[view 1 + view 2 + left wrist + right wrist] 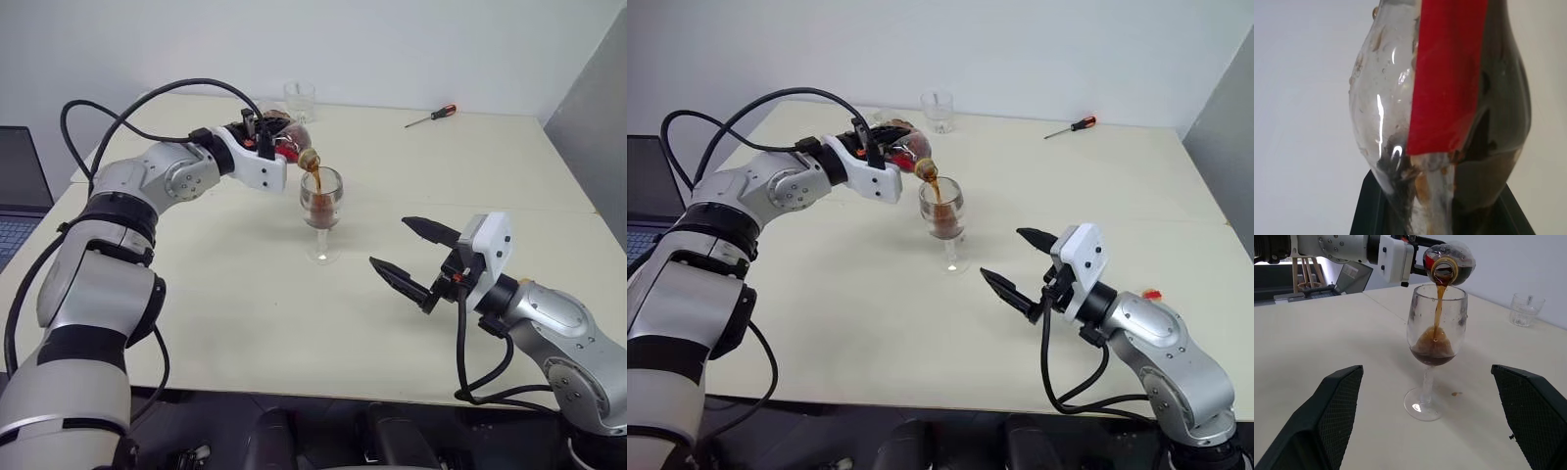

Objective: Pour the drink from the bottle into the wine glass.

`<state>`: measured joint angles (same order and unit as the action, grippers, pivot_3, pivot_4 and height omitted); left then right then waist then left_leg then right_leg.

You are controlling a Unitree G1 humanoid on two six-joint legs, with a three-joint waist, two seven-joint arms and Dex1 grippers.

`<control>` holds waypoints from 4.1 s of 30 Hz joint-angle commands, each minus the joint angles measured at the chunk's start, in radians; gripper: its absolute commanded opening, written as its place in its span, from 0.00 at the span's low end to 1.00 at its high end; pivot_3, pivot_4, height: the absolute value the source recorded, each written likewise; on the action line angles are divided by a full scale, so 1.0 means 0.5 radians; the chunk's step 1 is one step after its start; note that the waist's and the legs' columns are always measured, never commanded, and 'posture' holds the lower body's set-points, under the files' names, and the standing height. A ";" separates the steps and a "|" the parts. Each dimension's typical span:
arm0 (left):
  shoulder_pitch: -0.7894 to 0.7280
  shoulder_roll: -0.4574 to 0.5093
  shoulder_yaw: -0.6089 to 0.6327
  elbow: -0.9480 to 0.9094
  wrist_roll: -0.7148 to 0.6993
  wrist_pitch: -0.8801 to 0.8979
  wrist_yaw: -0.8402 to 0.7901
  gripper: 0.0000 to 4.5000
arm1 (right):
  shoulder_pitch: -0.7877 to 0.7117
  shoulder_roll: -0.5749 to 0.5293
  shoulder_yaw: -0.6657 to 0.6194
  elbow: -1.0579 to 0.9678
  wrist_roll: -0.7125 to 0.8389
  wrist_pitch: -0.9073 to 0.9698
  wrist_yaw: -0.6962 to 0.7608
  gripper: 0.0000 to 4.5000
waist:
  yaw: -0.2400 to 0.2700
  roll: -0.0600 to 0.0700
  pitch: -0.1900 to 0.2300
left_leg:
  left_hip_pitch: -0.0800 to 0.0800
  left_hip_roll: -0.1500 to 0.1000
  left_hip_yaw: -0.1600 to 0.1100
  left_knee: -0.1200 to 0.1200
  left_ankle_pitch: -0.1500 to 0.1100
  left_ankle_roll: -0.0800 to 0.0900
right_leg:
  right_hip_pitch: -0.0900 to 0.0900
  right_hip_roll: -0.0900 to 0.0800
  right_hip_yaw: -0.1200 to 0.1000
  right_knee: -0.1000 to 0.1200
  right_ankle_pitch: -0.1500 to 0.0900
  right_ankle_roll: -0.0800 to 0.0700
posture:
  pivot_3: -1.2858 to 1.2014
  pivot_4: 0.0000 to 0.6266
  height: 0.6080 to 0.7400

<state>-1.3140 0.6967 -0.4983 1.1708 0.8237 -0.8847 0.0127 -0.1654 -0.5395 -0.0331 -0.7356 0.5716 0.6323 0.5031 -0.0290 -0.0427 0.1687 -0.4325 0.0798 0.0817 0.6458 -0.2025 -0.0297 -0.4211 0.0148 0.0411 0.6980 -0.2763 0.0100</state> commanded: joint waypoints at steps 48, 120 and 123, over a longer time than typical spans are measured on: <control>-0.008 -0.135 0.428 0.065 -0.729 0.050 -0.533 0.17 | -0.174 0.028 0.001 0.047 0.010 -0.037 0.005 1.00 | 0.000 0.000 0.000 | 0.000 0.000 0.001 0.001 0.000 0.000 | 0.000 0.000 0.000 0.001 0.001 -0.002 | 0.52 0.24 1.00; 1.491 0.776 1.542 -2.544 -3.070 3.216 -2.254 1.00 | -0.870 -0.652 -0.129 0.812 0.244 0.075 1.163 1.00 | -0.005 -0.001 0.002 | 0.003 0.001 0.000 -0.002 0.000 0.001 | 0.001 -0.003 0.000 -0.002 -0.001 -0.002 | 0.52 0.24 1.00; 1.408 0.796 1.541 -2.458 -3.056 3.200 -2.325 1.00 | -0.863 -0.737 -0.201 0.919 0.239 0.051 1.224 1.00 | -0.014 -0.001 0.003 | 0.006 0.004 -0.001 -0.002 0.000 0.001 | 0.000 0.003 0.002 -0.001 -0.005 0.003 | 0.52 0.24 1.00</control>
<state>-0.5886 1.0707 0.2597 -0.0726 -0.7038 0.7309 -1.1272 -0.5881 -0.8895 -0.0822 -0.2926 0.6880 0.6808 1.0950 -0.0361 -0.0430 0.1699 -0.4295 0.0819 0.0812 0.6447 -0.2027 -0.0293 -0.4211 0.0162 0.0418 0.6982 -0.2793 0.0109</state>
